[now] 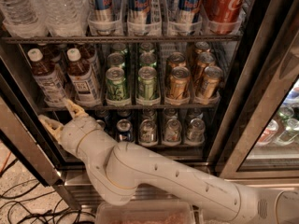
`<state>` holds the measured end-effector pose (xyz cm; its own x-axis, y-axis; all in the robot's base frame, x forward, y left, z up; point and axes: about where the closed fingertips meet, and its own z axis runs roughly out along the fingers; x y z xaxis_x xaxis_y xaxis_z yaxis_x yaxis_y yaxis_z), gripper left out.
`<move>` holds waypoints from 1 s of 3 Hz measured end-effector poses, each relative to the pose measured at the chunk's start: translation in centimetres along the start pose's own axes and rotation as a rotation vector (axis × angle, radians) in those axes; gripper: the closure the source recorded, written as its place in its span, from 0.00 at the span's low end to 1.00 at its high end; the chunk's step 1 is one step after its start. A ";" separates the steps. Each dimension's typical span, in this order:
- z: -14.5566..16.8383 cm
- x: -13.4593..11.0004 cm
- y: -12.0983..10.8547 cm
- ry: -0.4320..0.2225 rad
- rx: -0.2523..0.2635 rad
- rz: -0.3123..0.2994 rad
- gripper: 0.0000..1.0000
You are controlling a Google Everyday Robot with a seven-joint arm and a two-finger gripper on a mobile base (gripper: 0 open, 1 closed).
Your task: Pick blue plastic bottle from middle shelf of fridge
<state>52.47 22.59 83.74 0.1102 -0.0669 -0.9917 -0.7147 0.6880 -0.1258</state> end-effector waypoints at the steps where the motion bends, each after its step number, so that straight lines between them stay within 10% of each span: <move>1: 0.0 0.0 0.0 0.000 0.000 0.000 0.58; 3: 0.0 0.0 0.0 0.000 0.000 0.000 0.25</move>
Offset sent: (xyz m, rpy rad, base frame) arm 0.0000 0.0000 0.0000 0.0000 0.0000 0.0000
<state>52.48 22.59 83.74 0.1102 -0.0669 -0.9917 -0.7147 0.6880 -0.1259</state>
